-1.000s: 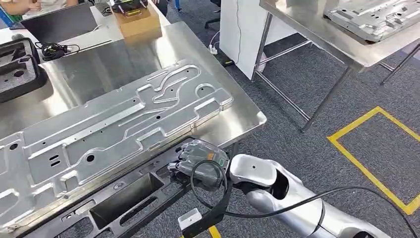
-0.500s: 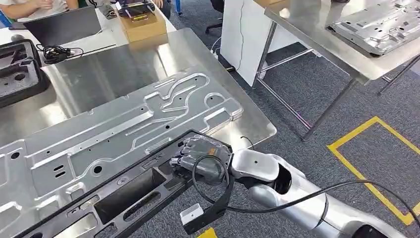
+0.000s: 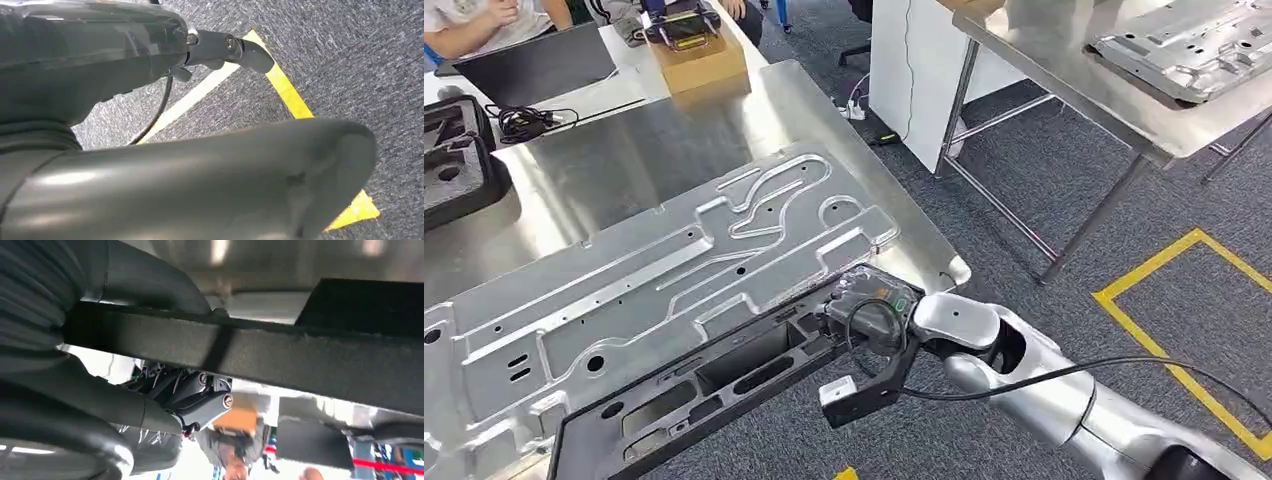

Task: Take the parts from the cabinet and place them on the table.

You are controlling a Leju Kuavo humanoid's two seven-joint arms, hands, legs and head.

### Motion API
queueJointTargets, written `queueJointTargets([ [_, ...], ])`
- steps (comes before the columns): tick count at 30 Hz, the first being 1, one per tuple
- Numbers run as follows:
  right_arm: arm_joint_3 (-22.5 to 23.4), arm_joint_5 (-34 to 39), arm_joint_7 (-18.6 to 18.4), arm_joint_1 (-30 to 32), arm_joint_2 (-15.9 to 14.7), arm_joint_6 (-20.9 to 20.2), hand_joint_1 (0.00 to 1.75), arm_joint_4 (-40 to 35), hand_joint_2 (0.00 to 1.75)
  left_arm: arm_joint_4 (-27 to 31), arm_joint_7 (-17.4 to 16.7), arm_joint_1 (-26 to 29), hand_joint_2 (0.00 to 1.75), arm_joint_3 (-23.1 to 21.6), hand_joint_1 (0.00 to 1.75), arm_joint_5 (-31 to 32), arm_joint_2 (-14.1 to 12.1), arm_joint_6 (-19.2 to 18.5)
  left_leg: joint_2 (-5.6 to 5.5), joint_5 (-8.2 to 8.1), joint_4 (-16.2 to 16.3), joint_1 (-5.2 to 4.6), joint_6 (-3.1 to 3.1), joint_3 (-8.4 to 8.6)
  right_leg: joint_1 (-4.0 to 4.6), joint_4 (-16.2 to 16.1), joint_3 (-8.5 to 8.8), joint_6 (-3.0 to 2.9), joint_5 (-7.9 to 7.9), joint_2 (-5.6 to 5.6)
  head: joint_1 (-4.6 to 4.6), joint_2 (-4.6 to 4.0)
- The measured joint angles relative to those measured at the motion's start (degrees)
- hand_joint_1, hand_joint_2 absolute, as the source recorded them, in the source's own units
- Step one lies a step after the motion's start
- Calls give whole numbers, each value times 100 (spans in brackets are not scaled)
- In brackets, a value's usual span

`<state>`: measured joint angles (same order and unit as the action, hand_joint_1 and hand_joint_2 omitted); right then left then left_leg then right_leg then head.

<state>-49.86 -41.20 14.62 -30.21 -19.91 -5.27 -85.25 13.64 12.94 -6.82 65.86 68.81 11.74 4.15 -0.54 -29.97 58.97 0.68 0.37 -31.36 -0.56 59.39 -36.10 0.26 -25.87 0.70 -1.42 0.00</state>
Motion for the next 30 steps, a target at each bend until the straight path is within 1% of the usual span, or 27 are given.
queueJointTargets([
  [4, 0, 0, 4, 19, -22, 0, 175, 123, 175, 0, 0, 1, 0, 4, 0, -13, 0, 7, 1, 17, -27, 1, -46, 8, 2, 1, 0, -14, 1, -1, 0, 0],
  [9, -4, 2, 7, 35, -26, -7, 175, 153, 175, 0, 4, 2, 0, 7, 0, -28, 2, 4, 1, 26, -28, -1, -80, 6, 1, 3, 1, -20, 6, -2, 0, 0],
  [17, -20, 2, 11, 35, -59, -7, 175, 164, 175, 0, 13, 2, 0, 7, 0, -39, 2, 17, 1, 26, -24, -26, -80, 7, -7, 1, 7, -14, 11, -3, 0, 0],
  [24, -20, 2, 13, 33, -105, -24, 175, 164, 175, 0, 26, 1, 0, 7, 0, -39, 2, 18, 0, 24, -24, -29, -80, 4, -8, -5, 7, -14, 11, -3, 0, 0],
  [30, -98, -2, 15, -184, -199, -181, 175, 149, 175, 0, 26, 1, 0, 7, 0, -44, 2, 17, 0, 24, -24, -28, -80, 4, -10, -5, 7, -14, 11, -3, 0, 0],
])
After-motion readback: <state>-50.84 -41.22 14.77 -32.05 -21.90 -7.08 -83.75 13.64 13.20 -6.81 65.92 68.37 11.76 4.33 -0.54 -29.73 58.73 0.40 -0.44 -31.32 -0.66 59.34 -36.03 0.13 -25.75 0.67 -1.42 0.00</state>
